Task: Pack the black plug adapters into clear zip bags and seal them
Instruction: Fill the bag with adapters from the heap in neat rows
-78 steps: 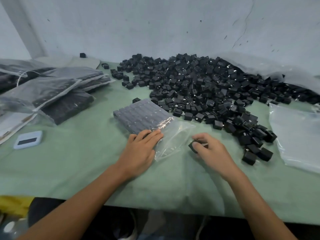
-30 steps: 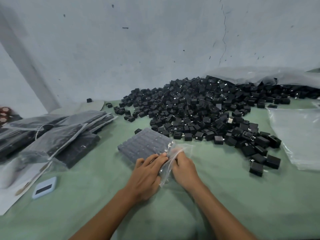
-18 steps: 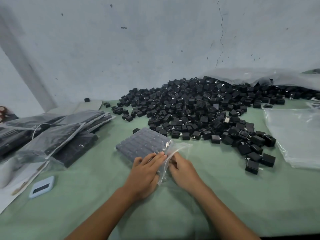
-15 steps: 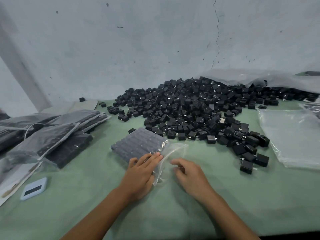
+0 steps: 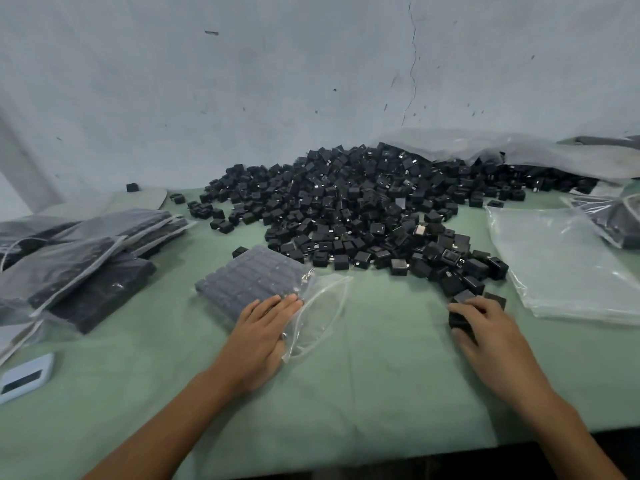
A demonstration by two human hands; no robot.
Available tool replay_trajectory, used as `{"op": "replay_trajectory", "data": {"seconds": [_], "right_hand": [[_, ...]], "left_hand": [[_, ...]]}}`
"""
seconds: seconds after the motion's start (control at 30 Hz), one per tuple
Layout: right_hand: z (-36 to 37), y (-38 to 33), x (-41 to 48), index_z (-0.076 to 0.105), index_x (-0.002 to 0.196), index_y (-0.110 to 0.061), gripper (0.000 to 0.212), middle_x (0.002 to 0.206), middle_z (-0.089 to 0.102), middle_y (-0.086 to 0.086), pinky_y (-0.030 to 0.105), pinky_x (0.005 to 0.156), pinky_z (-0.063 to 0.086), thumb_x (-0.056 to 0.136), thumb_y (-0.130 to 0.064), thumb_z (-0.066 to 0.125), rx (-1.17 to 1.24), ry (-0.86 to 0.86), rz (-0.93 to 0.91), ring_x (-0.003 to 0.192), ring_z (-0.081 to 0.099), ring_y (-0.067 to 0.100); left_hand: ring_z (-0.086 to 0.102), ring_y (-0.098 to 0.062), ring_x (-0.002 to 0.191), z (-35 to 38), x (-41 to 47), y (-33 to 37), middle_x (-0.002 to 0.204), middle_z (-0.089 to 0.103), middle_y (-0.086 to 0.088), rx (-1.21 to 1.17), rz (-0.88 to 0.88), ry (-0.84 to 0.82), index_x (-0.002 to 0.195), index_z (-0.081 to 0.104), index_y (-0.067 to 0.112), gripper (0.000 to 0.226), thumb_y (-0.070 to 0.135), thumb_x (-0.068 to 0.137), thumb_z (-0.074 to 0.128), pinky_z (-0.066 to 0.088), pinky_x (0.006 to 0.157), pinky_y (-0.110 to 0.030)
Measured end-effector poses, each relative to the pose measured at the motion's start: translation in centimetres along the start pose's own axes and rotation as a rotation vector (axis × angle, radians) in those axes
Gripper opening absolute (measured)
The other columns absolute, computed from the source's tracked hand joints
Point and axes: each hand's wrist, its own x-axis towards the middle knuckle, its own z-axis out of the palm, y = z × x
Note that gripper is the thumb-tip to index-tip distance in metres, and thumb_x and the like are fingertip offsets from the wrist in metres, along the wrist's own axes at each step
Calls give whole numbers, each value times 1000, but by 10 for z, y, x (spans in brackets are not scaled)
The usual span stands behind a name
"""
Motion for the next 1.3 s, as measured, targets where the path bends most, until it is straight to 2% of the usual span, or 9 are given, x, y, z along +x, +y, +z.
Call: {"op": "replay_trajectory", "data": {"seconds": [0.13, 0.27, 0.47, 0.63, 0.73, 0.87, 0.97, 1.17, 1.3], "right_hand": [[3, -19, 1, 64, 125, -20, 35, 123, 50, 4, 36, 91, 44, 90, -18, 70, 120, 39, -30, 102, 56, 26], [6, -66, 8, 69, 114, -26, 20, 110, 60, -3, 11, 78, 47, 95, -21, 65, 742, -26, -15, 88, 63, 4], [40, -130, 27, 68, 104, -20, 20, 84, 62, 4, 26, 48, 48, 104, -21, 48, 1277, -118, 137, 58, 61, 18], [70, -149, 22, 68, 104, -33, 14, 96, 67, 5, 31, 59, 56, 95, -25, 60, 1231, -194, 118, 64, 69, 23], [78, -146, 18, 67, 107, -45, 30, 95, 62, -4, 29, 64, 58, 82, -30, 59, 1023, -213, 6, 69, 70, 18], [84, -147, 22, 68, 90, -37, 11, 89, 66, -13, 29, 77, 51, 81, -37, 62, 652, -111, -76, 83, 60, 6], [88, -154, 29, 64, 96, -36, 18, 93, 61, -13, 30, 77, 46, 81, -44, 58, 456, -139, -81, 87, 57, 10], [97, -175, 42, 59, 92, -26, 15, 96, 47, -7, 30, 76, 40, 84, -38, 54, 532, -172, -43, 84, 53, 16], [105, -174, 40, 54, 96, -27, 12, 97, 58, -8, 36, 80, 47, 86, -29, 60, 580, -43, -7, 88, 57, 18]], "left_hand": [[14, -8, 149, 0, 0, 0, 161, 16, 19, -5, -4, 4, 155, 17, 34, 68, 25, 89, 33, -2, 121, -28], [18, -11, 149, 0, -1, 2, 161, 21, 16, -25, -8, 14, 156, 23, 31, 68, 23, 89, 35, -1, 121, -28], [18, -10, 149, -1, 0, 4, 161, 20, 16, -14, -15, 7, 156, 22, 31, 68, 24, 90, 34, -1, 120, -28], [17, -10, 149, -1, -1, 3, 161, 20, 16, -7, -15, 2, 156, 22, 31, 68, 24, 89, 34, -1, 120, -28], [19, -13, 149, -1, 0, 2, 161, 22, 13, -5, -9, 4, 156, 23, 28, 68, 24, 89, 34, 4, 122, -33], [22, -14, 148, -2, -2, 4, 160, 26, 12, -16, -6, 9, 155, 27, 28, 68, 23, 88, 37, 7, 122, -35], [23, -14, 147, -2, -2, 4, 160, 27, 12, -12, 3, 13, 155, 28, 27, 68, 22, 88, 38, 8, 121, -35], [25, -17, 147, -2, -2, 4, 160, 28, 10, 3, 8, 14, 155, 29, 23, 68, 21, 88, 41, 10, 121, -36], [24, -16, 147, -3, -2, 4, 160, 27, 11, 10, 6, 13, 155, 28, 25, 68, 22, 88, 40, 10, 121, -36]]}}
